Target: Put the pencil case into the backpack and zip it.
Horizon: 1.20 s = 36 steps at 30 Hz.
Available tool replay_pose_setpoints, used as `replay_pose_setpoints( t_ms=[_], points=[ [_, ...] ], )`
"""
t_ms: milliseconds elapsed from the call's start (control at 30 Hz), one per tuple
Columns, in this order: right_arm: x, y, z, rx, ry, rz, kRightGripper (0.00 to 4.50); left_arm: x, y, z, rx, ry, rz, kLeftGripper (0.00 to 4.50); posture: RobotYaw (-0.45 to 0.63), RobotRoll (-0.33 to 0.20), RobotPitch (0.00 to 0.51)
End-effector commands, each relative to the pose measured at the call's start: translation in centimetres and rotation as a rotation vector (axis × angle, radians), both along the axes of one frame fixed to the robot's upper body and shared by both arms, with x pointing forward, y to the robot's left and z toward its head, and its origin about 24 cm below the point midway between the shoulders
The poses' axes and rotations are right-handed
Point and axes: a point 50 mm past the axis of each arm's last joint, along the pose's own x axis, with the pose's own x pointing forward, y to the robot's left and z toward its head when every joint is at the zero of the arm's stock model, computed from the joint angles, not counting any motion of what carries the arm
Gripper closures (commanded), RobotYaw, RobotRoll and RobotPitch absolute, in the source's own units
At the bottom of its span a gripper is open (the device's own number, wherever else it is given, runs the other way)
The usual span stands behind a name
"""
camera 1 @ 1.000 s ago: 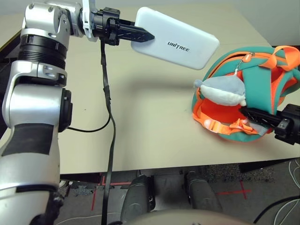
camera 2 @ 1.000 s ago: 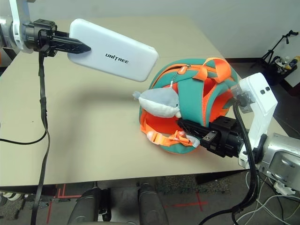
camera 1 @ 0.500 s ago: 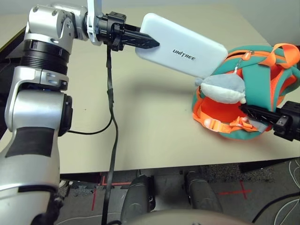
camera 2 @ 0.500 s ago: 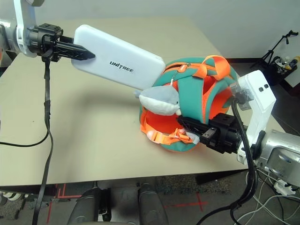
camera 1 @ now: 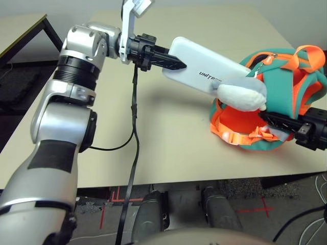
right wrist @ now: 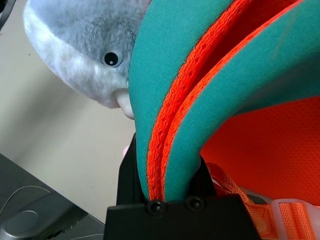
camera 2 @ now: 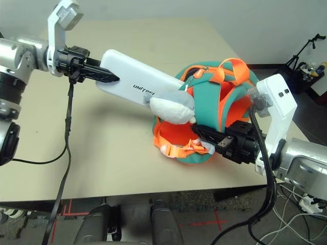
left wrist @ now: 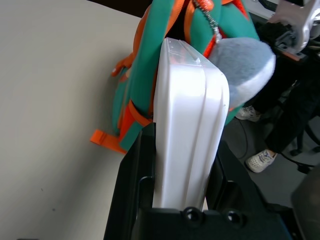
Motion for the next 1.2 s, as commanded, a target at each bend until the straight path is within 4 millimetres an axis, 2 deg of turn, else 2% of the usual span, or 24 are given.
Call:
replay_pose_setpoints(
  t_ms=[33,300,500,800,967,1200],
  points=[
    [-0.2,0.6,-0.2,0.006,0.009,0.027,4.32,0.3,-0.6,0.6,-0.012,-0.049,0.004,3.17,-0.22,0.000,0.098],
    [-0.3,0.8,-0.2,0.010,0.006,0.027,4.32,0.3,-2.1,-0.8,0.020,-0.047,-0.063,3.17,-0.23,0.000,0.095],
    [-0.2,1.0,-0.2,0.016,0.004,0.035,4.32,0.2,-4.5,-2.0,0.027,-0.046,-0.119,3.17,-0.23,0.000,0.092],
    [0.1,1.4,-0.3,0.022,0.000,0.051,4.32,0.1,-7.4,-5.1,0.071,-0.067,-0.168,3.17,-0.24,0.000,0.093],
    [0.2,1.6,-0.3,0.024,-0.003,0.054,4.32,0.5,-7.9,-6.1,0.088,-0.131,-0.145,3.17,-0.25,0.000,0.096],
    [0.4,1.6,-0.2,0.024,-0.008,0.056,4.32,0.8,-7.6,-6.3,0.080,-0.142,-0.124,3.17,-0.24,0.000,0.097]
  ],
)
